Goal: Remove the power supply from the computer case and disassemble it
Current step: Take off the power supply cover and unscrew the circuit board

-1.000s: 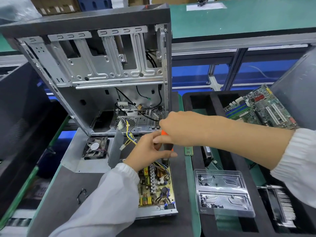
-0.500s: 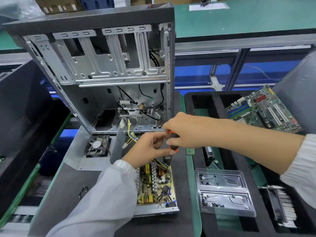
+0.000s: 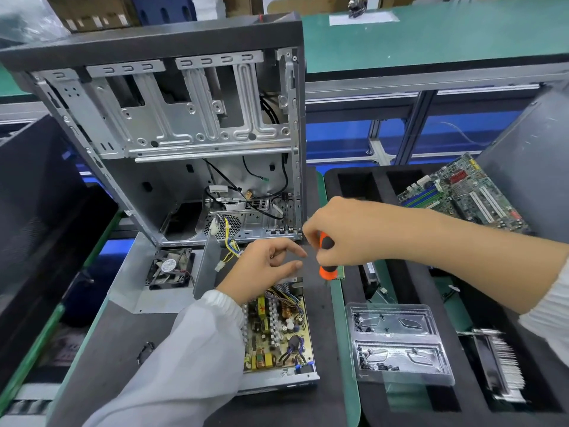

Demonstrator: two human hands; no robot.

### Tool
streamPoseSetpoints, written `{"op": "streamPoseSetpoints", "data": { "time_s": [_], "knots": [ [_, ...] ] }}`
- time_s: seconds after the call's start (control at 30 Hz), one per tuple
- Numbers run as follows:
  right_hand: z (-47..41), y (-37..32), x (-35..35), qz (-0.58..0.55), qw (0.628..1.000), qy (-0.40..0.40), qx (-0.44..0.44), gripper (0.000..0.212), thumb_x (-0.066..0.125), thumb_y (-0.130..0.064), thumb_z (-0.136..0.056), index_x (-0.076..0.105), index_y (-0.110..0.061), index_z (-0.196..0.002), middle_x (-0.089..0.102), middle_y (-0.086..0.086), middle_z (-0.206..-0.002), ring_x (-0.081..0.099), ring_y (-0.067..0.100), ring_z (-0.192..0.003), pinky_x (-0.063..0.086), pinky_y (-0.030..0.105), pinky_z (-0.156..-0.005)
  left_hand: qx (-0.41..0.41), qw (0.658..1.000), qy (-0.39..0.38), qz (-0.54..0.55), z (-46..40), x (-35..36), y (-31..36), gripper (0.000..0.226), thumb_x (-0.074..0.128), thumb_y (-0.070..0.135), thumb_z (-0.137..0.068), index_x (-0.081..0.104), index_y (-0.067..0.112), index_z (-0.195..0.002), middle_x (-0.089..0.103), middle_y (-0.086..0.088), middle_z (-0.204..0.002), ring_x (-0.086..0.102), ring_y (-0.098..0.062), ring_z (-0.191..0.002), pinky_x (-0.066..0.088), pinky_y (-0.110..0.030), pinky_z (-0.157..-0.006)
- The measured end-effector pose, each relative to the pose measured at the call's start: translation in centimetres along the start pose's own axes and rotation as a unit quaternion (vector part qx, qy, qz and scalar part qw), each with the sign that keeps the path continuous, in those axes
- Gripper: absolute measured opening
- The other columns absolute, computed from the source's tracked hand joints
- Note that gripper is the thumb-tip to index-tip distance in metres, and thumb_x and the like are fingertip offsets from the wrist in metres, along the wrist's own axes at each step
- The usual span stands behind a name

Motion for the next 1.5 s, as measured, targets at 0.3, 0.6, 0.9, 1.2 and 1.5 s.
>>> {"op": "streamPoseSetpoints", "data": {
  "time_s": [0.3,0.6,0.9,1.2,1.5],
  "knots": [
    [-1.1,-0.8,2.7,0.101,0.989,0.107,-0.033,0.020,0.057,-0.038,-0.088,0.043,-0.023,-0.086,0.050,-0.001,-0.082,0.060,0.027,-0.082,0.037,0.032,-0.058,-0.017,0.997,0.026,-0.066,-0.2,-0.2,-0.5,0.004,0.072,0.016,-0.088,0.070,0.016,-0.092,0.026,0.010,-0.041,0.025,-0.005,-0.046,0.024,-0.020,-0.052],
    [-0.1,6.0,-1.4,-0.162,0.972,0.152,0.073,0.044,0.083,-0.046,-0.061,0.052,-0.019,-0.079,0.056,-0.009,-0.069,0.045,0.003,-0.066,0.035,0.026,-0.055,-0.027,0.997,0.025,-0.067,0.1,0.1,-1.2,0.006,0.067,0.018,-0.091,0.070,0.022,-0.089,0.024,0.010,-0.047,0.026,-0.007,-0.049,0.026,-0.025,-0.054],
    [-1.0,5.7,1.3,-0.136,0.983,0.123,0.019,0.019,0.067,-0.024,-0.080,0.053,-0.020,-0.091,0.049,-0.003,-0.084,0.045,0.013,-0.079,0.042,0.029,-0.068,-0.028,0.996,0.029,-0.075,0.2,0.3,-1.5,0.007,0.065,0.020,-0.093,0.070,0.020,-0.089,0.026,0.010,-0.043,0.029,-0.007,-0.047,0.036,-0.027,-0.059],
    [-2.2,0.7,12.8,0.096,0.983,-0.002,-0.158,0.026,0.050,-0.013,-0.090,0.055,-0.021,-0.114,0.046,0.008,-0.095,0.058,0.032,-0.070,0.032,0.035,-0.053,-0.027,0.995,0.036,-0.084,0.4,0.3,-1.4,0.008,0.064,0.019,-0.093,0.071,0.021,-0.089,0.028,0.008,-0.048,0.027,-0.009,-0.048,0.030,-0.028,-0.054],
    [-4.2,-0.6,15.3,0.166,0.975,0.072,-0.126,0.012,0.065,-0.009,-0.080,0.064,-0.017,-0.088,0.056,0.004,-0.078,0.060,0.024,-0.061,0.031,0.027,-0.042,-0.029,0.995,0.028,-0.094,0.7,0.4,-1.4,0.007,0.064,0.019,-0.093,0.071,0.020,-0.091,0.029,0.010,-0.047,0.030,-0.008,-0.048,0.038,-0.031,-0.059]
  ]
}}
Point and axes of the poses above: each hand's wrist, its own z-axis away from the middle knuckle, its own x-axis out of the palm, y = z × x, the point moved 10 cm from there along -z, towards the middle knuckle
